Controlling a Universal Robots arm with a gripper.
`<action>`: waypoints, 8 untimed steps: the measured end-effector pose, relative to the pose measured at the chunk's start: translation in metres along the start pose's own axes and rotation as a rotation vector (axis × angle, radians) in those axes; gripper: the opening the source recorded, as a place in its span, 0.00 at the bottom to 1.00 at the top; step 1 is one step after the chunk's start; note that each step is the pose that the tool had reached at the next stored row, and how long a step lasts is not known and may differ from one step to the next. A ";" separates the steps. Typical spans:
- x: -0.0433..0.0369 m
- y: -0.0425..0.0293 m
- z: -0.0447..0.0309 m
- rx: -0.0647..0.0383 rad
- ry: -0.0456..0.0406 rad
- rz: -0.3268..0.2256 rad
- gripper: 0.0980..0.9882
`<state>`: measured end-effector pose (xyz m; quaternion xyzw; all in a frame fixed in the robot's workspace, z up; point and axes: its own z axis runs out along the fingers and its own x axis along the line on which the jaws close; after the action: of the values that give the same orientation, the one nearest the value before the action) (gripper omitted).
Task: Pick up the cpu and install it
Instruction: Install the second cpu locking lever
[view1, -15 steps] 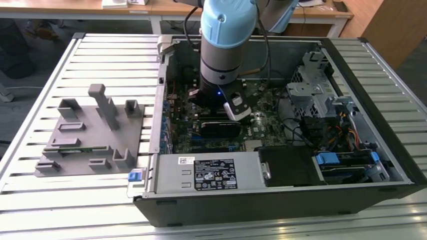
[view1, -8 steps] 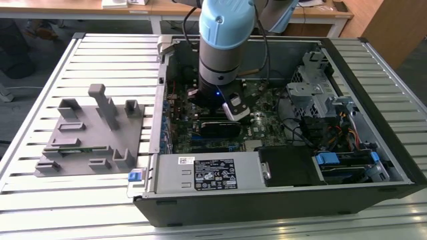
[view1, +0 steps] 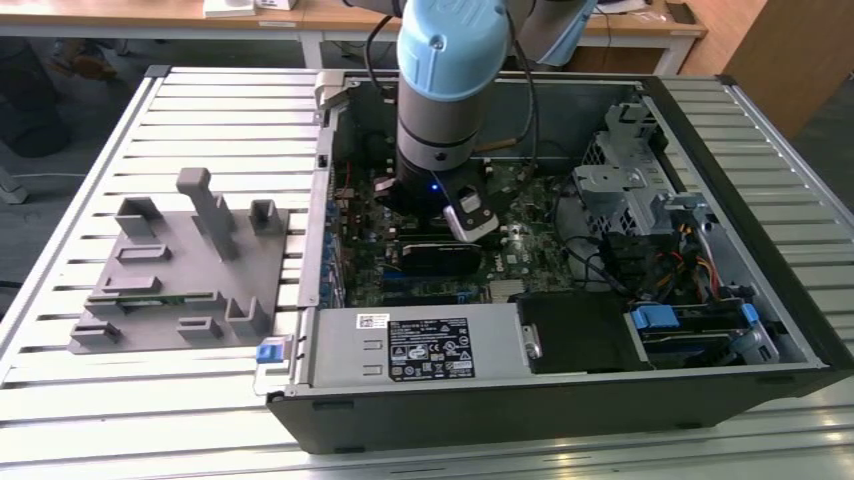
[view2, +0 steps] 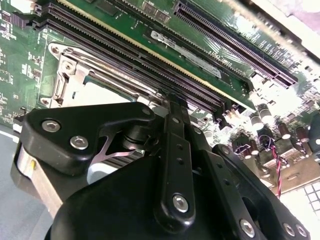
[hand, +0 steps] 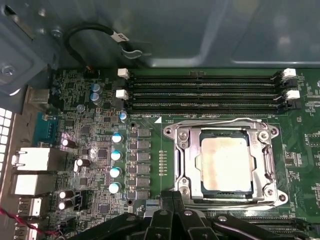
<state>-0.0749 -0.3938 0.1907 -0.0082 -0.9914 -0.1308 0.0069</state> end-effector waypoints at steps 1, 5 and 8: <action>0.0002 0.0001 0.0001 -0.001 0.0000 0.000 0.01; 0.0009 0.0004 0.0004 -0.001 -0.0001 0.000 0.01; 0.0014 0.0011 0.0005 -0.002 0.0001 0.000 0.01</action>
<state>-0.0762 -0.3926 0.1905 -0.0080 -0.9913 -0.1315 0.0069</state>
